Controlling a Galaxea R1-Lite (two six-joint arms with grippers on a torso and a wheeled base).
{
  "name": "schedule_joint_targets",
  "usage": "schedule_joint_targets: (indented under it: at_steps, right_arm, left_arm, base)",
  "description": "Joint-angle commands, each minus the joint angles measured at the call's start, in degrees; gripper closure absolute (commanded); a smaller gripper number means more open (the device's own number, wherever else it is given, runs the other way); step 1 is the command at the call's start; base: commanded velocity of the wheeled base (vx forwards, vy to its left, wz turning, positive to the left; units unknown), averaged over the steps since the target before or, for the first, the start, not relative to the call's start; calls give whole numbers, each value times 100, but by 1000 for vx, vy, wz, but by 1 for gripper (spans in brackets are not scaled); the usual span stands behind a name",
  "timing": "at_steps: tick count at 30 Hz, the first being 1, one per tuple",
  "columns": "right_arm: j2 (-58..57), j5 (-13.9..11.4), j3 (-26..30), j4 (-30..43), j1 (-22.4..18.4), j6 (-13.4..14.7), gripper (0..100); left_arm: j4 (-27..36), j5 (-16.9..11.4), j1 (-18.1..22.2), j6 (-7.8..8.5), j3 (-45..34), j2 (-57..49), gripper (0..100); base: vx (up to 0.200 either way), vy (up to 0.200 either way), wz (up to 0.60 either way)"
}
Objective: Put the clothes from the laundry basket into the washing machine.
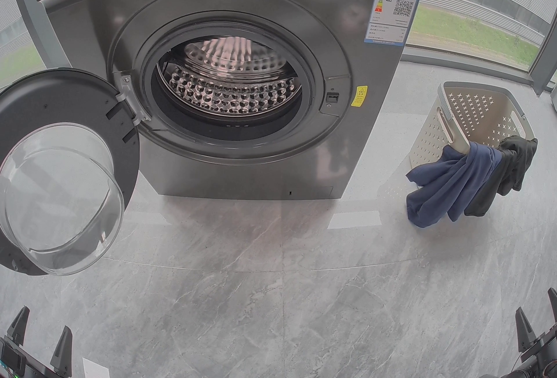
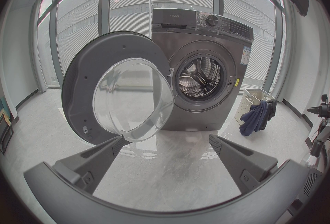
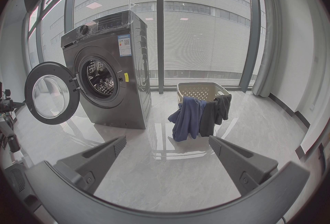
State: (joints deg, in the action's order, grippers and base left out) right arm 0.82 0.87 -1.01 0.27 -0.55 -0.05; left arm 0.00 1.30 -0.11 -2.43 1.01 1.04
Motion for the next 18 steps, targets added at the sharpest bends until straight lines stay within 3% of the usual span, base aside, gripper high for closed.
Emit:
schedule_joint_targets:
  at_steps: [1,13,18]
  right_arm:
    - [-29,1,92,0,2,5,0]
    - [-29,1,92,0,2,5,0]
    - [-29,1,92,0,2,5,0]
  left_arm:
    - [0,1,2,-4,-92,-68,0]
    - [-9,1,2,-4,-92,-68,0]
    - [0,1,2,-4,-92,-68,0]
  base:
    - [0,0,0]
    - [0,0,0]
    - [0,-200,0]
